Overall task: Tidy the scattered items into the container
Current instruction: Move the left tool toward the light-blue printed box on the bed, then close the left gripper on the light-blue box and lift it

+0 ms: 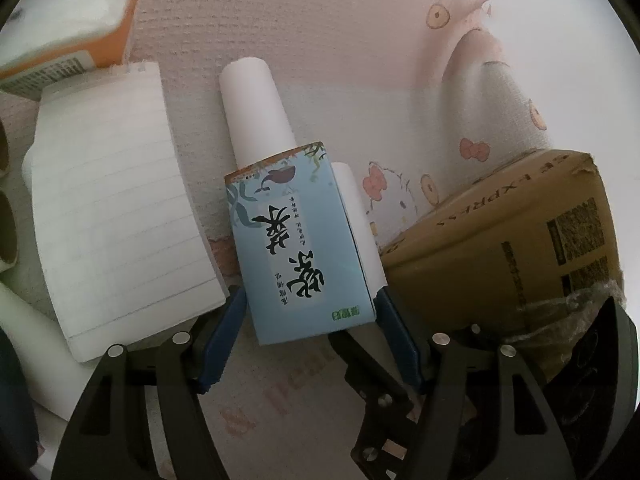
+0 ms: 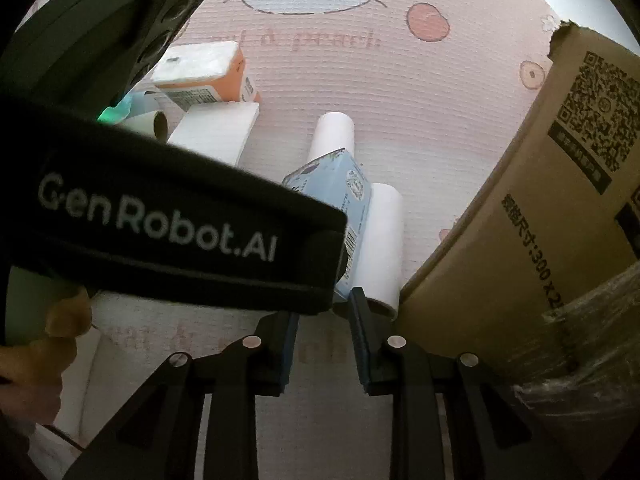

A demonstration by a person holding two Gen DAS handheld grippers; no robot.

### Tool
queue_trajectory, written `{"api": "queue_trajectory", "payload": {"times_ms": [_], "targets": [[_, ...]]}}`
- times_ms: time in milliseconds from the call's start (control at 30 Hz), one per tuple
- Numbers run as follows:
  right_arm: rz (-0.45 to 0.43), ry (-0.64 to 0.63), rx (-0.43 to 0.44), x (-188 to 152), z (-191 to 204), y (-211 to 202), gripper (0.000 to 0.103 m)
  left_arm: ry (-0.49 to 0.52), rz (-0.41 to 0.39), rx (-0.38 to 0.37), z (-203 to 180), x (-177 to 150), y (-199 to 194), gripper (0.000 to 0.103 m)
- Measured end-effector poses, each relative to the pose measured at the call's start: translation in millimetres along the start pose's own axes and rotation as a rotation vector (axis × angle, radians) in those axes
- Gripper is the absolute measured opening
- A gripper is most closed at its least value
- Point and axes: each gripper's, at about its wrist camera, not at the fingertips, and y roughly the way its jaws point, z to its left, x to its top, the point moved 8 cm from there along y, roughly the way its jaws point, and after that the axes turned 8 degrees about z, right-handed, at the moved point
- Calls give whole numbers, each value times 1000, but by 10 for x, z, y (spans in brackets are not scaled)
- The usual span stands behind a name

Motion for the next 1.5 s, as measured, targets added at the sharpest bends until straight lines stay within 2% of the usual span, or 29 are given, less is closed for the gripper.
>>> {"api": "queue_trajectory", "payload": {"times_ms": [167, 367, 400, 600, 667, 800, 900, 933, 1000, 1067, 1100, 1133, 1200, 1233, 1367, 1500], "targets": [[-17, -5, 9, -12, -46, -28, 23, -22, -2, -41, 43, -69, -39, 69], [-32, 13, 83, -140, 94, -215, 25, -71, 25, -90, 94, -298, -146, 69], [-39, 17, 100, -128, -17, -225, 25, -68, 32, -86, 85, -346, -162, 69], [-44, -50, 137, -94, -46, -207, 25, -23, 35, -19, 44, -529, -302, 69], [-49, -76, 148, -46, -44, -186, 25, -2, 24, 42, 17, -568, -369, 67], [-8, -55, 253, -38, -81, -65, 26, 78, 49, 151, -26, -657, -364, 66], [96, -33, 325, -49, -125, 112, 33, 84, 96, 151, -3, -755, -306, 66], [134, -26, 330, -374, -2, -23, 38, 81, 102, 150, 18, -771, -302, 66], [185, -11, 325, -611, 14, -59, 44, 78, 102, 158, 34, -768, -305, 66], [188, 0, 313, -741, -25, -131, 52, 81, 84, 172, 39, -736, -338, 66], [176, 11, 301, -754, -70, -166, 59, 84, 80, 172, 35, -724, -349, 67], [160, 26, 294, -745, -115, -204, 60, 86, 77, 170, 29, -712, -356, 67], [148, 59, 341, -771, -123, -266, 63, 87, 88, 172, 36, -703, -331, 67], [142, 70, 349, -638, -147, -228, 64, 87, 103, 176, 43, -703, -289, 67], [141, 16, 300, -477, -67, -165, 64, 77, 140, 159, 17, -750, -164, 67], [126, -25, 298, -426, 3, -152, 64, 26, 116, 145, 28, -732, -147, 66]]}}
